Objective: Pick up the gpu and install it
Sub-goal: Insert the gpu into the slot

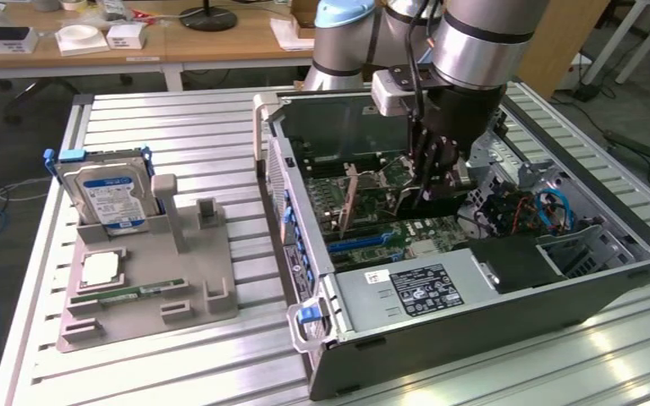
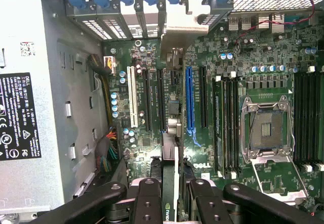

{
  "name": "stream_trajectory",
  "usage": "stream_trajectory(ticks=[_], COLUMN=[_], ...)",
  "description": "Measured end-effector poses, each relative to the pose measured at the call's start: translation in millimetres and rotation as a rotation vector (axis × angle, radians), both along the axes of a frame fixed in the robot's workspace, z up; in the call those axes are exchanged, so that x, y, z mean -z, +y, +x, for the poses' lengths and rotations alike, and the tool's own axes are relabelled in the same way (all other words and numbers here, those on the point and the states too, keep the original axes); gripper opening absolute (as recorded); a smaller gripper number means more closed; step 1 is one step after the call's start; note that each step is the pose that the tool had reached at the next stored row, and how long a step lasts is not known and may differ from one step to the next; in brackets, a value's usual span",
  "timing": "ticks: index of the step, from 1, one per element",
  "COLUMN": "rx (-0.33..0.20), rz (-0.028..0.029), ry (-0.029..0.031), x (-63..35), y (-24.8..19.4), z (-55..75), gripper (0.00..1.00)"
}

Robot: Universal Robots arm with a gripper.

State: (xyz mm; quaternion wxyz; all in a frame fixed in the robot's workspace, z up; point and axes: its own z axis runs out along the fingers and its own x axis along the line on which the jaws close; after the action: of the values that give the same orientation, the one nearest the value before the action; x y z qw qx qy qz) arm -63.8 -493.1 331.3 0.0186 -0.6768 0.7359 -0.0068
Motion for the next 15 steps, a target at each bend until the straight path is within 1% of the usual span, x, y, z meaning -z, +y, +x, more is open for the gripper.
stream_trajectory(ticks=[12,13,15], rx=[0.0,0.0,0.0], rz=[0.0,0.0,0.0001], ry=[0.0,0.0,0.0], x=[0.0,0.0,0.3], y=[0.0,0.3,2.3], z=[0.0,0.1,0.0], gripper=[0.26,0.26,0.26])
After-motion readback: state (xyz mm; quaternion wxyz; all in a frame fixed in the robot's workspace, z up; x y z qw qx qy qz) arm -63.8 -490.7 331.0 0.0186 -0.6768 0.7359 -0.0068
